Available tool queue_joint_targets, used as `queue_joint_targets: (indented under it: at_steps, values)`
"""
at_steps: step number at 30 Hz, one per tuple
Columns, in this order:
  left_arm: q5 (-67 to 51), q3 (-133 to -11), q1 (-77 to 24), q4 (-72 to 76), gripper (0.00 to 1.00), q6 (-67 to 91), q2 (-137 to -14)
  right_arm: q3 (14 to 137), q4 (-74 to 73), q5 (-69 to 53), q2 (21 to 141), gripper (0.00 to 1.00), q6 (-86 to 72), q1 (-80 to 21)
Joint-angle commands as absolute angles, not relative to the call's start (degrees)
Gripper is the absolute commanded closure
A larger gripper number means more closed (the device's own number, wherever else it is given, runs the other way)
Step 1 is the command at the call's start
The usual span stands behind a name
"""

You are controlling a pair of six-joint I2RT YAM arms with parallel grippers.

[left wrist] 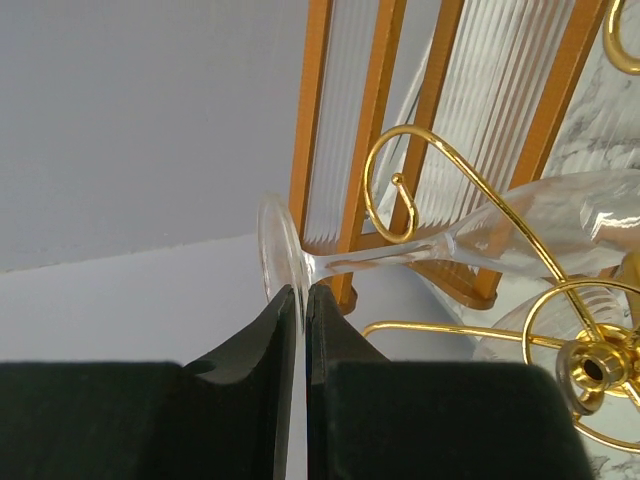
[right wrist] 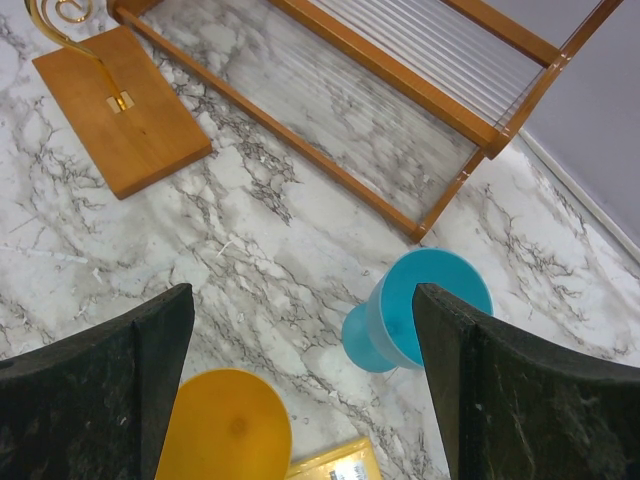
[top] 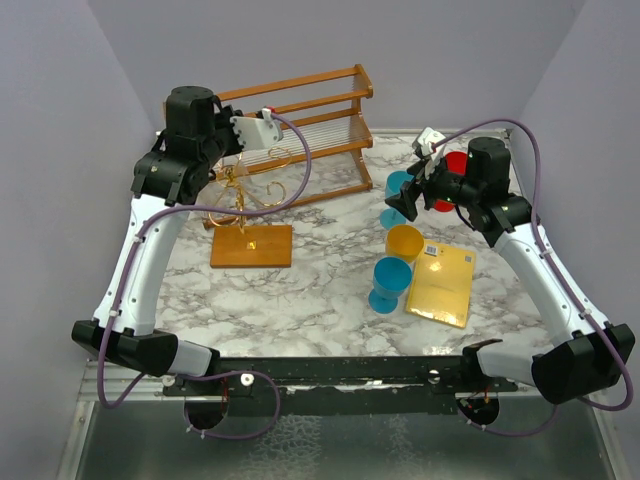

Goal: Place the wine glass upside down on the wine glass rack

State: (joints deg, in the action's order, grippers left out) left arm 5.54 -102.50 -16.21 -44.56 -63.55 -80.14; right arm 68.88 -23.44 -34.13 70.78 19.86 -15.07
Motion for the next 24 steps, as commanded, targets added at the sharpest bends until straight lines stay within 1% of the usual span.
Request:
queue_joint_targets:
  at_steps: [1,10,24]
  values:
    - [1.6,-102.3,-17.4,-42.2,1.0,-63.2,-79.3,68.5,-22.0,-33.5,70.8,0.1,20.7,-15.3]
    - [-0.7,-101.5,-18.1,-42.2,1.0,-63.9,-78.8,68.6,-21.9,-33.2,71.1,0.1,20.7,-15.3]
    - [0.4,-96.9,-19.1,-33.9,1.0,-62.2,-78.9,68.6,-22.0,-33.2,71.1,0.1,20.7,-15.3]
